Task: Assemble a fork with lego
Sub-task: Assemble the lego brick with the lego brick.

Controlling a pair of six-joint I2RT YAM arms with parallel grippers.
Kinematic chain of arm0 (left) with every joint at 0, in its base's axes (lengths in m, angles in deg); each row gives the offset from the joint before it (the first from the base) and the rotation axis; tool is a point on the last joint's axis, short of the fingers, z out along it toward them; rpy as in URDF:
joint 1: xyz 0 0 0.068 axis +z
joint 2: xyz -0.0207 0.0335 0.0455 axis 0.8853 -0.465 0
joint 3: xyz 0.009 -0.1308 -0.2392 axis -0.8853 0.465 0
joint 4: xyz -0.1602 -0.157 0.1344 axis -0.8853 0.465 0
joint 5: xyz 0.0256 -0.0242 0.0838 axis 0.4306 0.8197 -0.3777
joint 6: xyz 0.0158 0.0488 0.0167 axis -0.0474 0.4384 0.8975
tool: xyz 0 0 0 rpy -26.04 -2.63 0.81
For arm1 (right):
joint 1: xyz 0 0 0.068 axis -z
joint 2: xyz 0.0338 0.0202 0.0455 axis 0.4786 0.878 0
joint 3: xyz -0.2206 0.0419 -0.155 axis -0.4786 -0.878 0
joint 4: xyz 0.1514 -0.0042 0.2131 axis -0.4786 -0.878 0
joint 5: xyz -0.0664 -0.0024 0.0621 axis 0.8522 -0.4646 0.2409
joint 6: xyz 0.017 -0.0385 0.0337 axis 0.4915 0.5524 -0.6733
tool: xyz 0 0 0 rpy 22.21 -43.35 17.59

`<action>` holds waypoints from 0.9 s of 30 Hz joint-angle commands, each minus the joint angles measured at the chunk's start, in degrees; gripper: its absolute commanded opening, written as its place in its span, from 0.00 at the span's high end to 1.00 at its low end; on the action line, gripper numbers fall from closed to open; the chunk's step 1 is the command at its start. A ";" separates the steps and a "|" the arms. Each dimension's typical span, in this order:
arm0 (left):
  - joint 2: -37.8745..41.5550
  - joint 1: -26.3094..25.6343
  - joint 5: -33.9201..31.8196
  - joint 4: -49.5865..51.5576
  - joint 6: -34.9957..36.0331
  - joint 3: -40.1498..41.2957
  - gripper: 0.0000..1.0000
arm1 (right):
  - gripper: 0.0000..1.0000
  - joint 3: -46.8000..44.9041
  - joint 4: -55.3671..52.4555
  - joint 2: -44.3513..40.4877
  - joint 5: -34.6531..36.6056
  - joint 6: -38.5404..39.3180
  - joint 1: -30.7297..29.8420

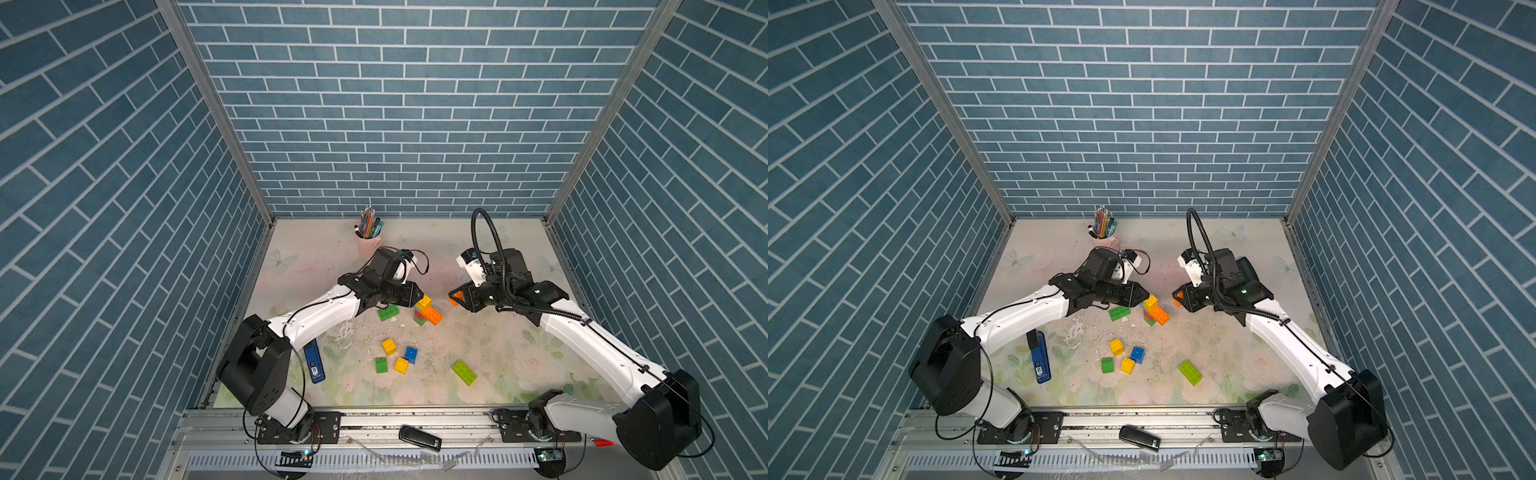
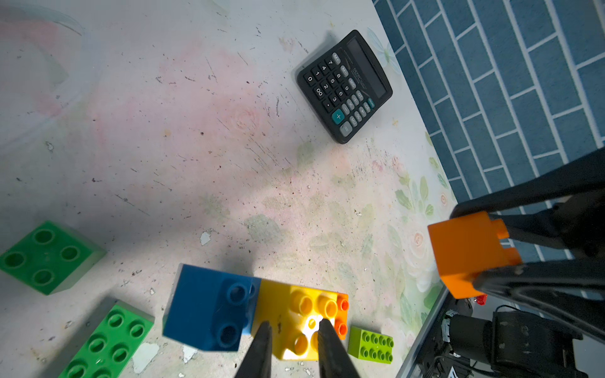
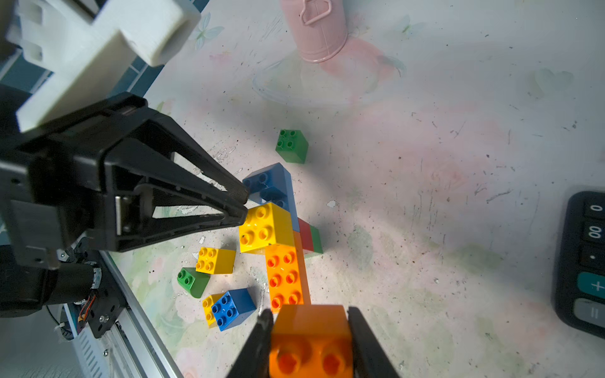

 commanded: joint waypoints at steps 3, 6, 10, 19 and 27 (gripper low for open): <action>-0.99 0.46 1.61 0.61 1.08 -1.47 0.73 | 1.00 1.77 -1.15 0.18 -1.14 1.99 -0.30; -1.14 0.47 1.89 0.67 1.21 -1.49 0.73 | 1.00 1.81 -1.06 0.51 -1.27 1.99 -0.30; -1.42 0.55 1.58 1.01 1.20 -1.51 0.75 | 1.00 2.15 -1.18 0.78 -1.56 1.99 -0.47; -1.51 0.68 1.01 1.04 1.13 -0.24 0.77 | 1.00 -0.20 2.78 -2.46 4.65 2.24 -1.86; -1.52 0.82 0.95 0.88 1.11 0.19 0.77 | 1.00 -5.46 14.76 -5.87 11.48 1.07 -3.25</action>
